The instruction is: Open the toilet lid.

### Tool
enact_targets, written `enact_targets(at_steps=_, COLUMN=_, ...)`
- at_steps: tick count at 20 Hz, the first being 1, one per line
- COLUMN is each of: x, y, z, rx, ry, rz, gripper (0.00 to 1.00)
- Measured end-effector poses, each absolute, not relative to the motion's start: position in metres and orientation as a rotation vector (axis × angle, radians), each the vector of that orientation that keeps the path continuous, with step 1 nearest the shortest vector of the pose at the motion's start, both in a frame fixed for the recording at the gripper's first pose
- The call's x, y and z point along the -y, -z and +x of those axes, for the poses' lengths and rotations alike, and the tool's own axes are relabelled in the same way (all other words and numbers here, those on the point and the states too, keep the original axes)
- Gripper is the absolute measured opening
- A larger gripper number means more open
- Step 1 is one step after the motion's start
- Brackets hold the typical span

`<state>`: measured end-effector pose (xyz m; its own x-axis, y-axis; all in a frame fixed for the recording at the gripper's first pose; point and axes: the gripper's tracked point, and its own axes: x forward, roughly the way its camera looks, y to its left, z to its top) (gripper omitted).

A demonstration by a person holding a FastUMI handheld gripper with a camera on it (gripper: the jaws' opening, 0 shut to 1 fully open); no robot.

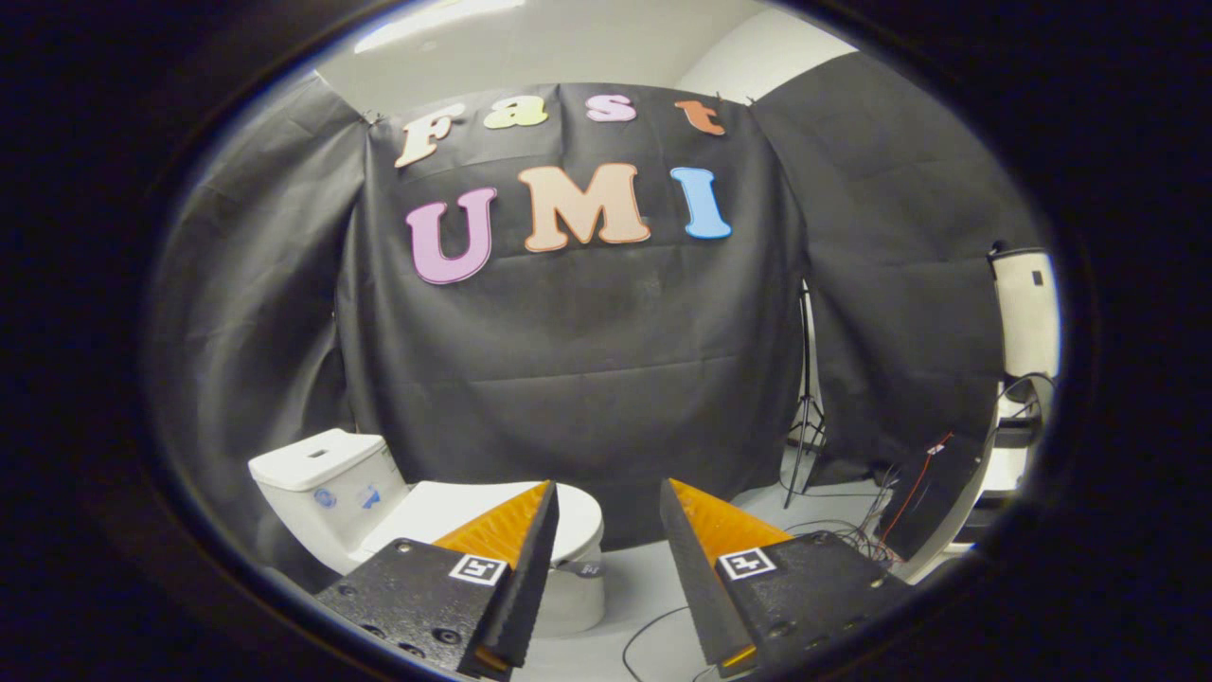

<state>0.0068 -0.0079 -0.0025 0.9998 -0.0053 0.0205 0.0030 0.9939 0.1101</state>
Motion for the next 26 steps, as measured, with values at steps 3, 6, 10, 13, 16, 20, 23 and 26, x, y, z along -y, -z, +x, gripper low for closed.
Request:
enact_targets(at_steps=3, x=0.009, y=0.005, z=0.017, rx=0.026, ry=0.004, rz=0.185, gripper=0.63)
enact_targets(at_steps=6, x=0.008, y=0.008, z=0.033, rx=0.047, ry=0.006, rz=0.296, gripper=0.63)
enact_targets(at_steps=10, x=0.004, y=0.02, z=0.064, rx=0.069, ry=0.017, rz=0.49, gripper=0.62)
enact_targets(at_steps=13, x=-0.002, y=0.037, z=0.089, rx=0.094, ry=0.016, rz=0.662, gripper=0.63)
enact_targets(at_steps=16, x=-0.008, y=0.07, z=0.114, rx=0.082, ry=0.03, rz=0.797, gripper=0.62)
enact_targets(at_steps=20, x=-0.011, y=0.121, z=0.145, rx=0.04, ry=0.053, rz=0.946, gripper=0.62)
enact_targets(at_steps=23, x=-0.014, y=0.157, z=0.165, rx=-0.01, ry=0.074, rz=1.029, gripper=0.63)
enact_targets(at_steps=26, x=-0.016, y=0.192, z=0.183, rx=-0.072, ry=0.076, rz=1.109, gripper=0.63)
